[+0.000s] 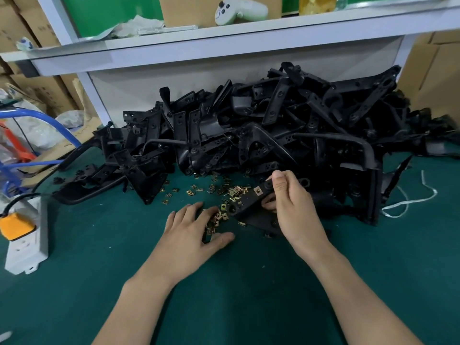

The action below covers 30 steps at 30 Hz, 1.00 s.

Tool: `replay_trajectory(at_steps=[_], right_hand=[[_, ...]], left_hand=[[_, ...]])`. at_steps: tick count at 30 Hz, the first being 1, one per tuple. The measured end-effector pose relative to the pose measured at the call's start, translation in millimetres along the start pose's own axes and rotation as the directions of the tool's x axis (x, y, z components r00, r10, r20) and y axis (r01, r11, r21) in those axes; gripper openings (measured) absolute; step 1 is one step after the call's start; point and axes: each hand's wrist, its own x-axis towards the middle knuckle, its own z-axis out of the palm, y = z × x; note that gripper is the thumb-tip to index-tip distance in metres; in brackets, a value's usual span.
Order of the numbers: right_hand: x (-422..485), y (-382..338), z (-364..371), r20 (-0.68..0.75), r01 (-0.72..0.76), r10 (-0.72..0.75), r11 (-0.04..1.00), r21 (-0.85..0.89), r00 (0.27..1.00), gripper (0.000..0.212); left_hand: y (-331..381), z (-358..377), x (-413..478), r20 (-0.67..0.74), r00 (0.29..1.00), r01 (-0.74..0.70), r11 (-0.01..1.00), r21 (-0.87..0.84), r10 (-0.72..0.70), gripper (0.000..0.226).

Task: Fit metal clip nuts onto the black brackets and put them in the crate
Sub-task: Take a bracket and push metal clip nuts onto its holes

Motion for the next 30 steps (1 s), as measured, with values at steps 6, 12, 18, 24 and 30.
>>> replay_trajectory(at_steps=[6, 12, 18, 24, 30], right_hand=[[-2.8, 1.8, 2.6, 0.031, -0.018, 0.017, 1.000, 0.014, 0.999, 0.039], [-3.2, 1.6, 3.4, 0.027, -0.003, 0.002, 1.000, 0.017, 1.000, 0.042], [-2.6, -0.7, 1.4, 0.008, 0.000, -0.001, 1.000, 0.027, 1.000, 0.046], [-4.6, -1.1, 1.6, 0.053, 0.016, -0.017, 1.000, 0.022, 0.998, 0.044], [-5.1, -1.2, 2.0, 0.067, 0.018, -0.020, 1.000, 0.020, 0.998, 0.046]], left_hand=[[2.2, 3.3, 10.6, -0.215, 0.974, -0.067, 0.998, 0.014, 0.069, 0.031], [4.3, 5.1, 10.5, -0.271, 0.962, -0.069, 0.995, -0.077, 0.045, 0.019], [8.8, 4.2, 11.0, -0.328, 0.935, -0.026, 0.899, -0.437, -0.133, 0.008], [19.2, -10.9, 11.4, -0.261, 0.923, -0.096, 0.488, -0.867, -0.282, 0.031], [21.1, -12.5, 15.8, -0.131, 0.921, -0.058, 0.203, -0.978, -0.367, 0.026]])
